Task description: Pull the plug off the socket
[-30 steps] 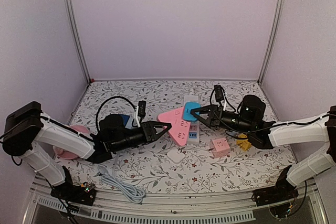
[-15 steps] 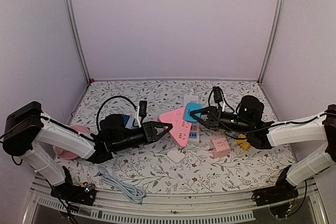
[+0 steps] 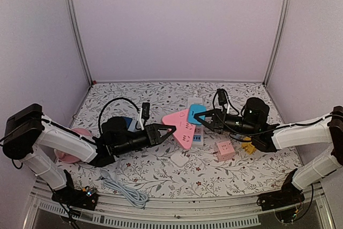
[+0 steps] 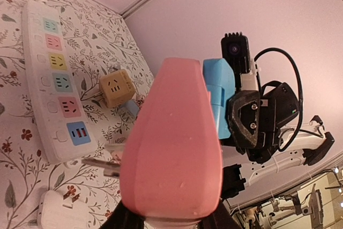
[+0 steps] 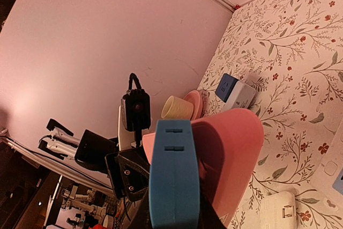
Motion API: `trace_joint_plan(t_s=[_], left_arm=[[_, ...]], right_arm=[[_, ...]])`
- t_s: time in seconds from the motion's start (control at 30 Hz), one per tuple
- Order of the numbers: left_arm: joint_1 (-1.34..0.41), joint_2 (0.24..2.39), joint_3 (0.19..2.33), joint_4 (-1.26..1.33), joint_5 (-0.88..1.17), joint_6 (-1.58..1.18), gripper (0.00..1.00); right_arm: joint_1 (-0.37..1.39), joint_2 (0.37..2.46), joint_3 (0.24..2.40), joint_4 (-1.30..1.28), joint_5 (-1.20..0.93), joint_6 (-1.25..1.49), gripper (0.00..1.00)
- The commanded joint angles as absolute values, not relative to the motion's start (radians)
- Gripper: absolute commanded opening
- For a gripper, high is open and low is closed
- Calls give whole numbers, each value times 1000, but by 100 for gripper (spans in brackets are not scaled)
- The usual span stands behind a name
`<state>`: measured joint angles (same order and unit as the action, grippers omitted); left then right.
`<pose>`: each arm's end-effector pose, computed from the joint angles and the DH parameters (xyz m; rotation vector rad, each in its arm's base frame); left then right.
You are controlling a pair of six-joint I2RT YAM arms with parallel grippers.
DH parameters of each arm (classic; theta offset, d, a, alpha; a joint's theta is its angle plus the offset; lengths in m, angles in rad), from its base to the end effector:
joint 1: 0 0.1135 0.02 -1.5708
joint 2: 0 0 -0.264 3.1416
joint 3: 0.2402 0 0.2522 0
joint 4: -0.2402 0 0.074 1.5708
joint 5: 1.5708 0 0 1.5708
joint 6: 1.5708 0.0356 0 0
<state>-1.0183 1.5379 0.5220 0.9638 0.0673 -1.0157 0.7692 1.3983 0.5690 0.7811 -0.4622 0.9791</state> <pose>0.1558 -0.2573 0.1951 0.0627 1.8856 -1.5558 0.1974 0.2132 0.2284 -0.2207 1.9007 1.6466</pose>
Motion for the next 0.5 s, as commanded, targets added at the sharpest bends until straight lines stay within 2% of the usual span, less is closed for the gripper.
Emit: trace_joint_plan(t_s=[0.0, 0.47], left_arm=[[-1035, 1529, 540, 997, 58, -1008, 0], [-1032, 1533, 541, 911, -7, -1044, 0]], right_arm=[[767, 1407, 582, 888, -516, 989, 4], [767, 1389, 564, 1031, -576, 1001, 3]])
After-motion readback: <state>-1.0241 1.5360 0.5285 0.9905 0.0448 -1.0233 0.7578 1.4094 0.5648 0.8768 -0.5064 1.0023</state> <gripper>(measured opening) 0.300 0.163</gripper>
